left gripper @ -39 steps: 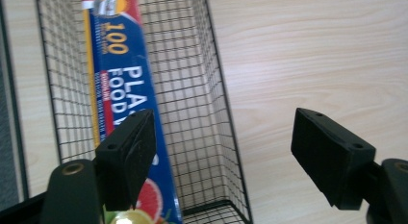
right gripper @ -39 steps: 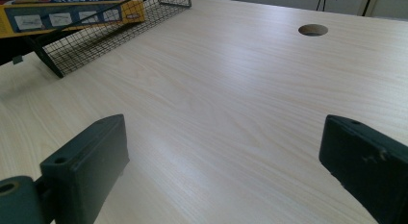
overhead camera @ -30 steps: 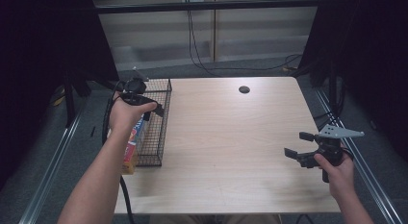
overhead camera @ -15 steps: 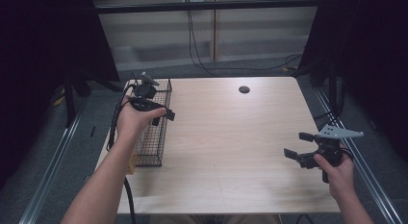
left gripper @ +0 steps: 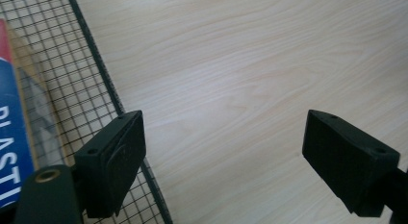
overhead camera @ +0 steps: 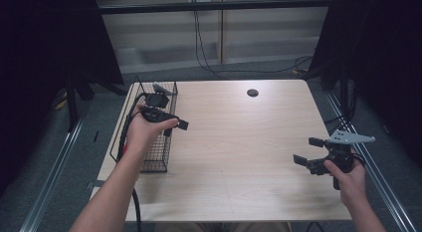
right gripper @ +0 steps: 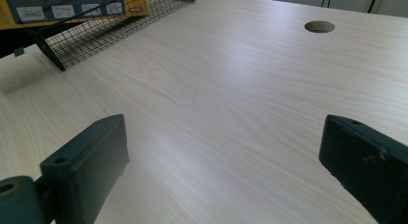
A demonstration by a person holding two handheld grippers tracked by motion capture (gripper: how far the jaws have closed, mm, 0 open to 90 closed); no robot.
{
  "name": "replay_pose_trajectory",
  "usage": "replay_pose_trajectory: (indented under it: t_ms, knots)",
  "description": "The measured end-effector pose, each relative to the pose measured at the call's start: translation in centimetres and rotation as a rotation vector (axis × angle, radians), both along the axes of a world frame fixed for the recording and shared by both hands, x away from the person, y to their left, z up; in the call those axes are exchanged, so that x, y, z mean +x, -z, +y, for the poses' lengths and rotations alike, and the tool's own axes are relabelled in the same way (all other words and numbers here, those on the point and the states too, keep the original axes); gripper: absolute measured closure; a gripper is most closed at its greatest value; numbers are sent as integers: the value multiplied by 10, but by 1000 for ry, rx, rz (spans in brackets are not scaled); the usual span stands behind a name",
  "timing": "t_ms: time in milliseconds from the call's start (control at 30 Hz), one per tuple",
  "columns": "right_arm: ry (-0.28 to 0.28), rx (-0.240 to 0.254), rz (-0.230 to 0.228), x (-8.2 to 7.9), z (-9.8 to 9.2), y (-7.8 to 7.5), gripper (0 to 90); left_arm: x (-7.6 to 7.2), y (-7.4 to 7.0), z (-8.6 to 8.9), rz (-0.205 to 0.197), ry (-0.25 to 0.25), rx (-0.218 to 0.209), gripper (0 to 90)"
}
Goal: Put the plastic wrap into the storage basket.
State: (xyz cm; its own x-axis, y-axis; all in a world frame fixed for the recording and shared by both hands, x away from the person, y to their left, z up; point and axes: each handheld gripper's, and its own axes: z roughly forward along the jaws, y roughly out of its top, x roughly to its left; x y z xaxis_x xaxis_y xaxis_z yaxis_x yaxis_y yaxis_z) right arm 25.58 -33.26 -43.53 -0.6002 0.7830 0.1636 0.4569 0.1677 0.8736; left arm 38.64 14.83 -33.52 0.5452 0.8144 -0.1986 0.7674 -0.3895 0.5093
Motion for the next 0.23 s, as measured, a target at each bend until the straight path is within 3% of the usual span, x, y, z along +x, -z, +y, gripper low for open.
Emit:
replay_pose_trajectory:
  t_ms: [233]
  knots:
    - [-5,-6,7,1,1,2,28,-5,5,-6,-7,29,-1,138]
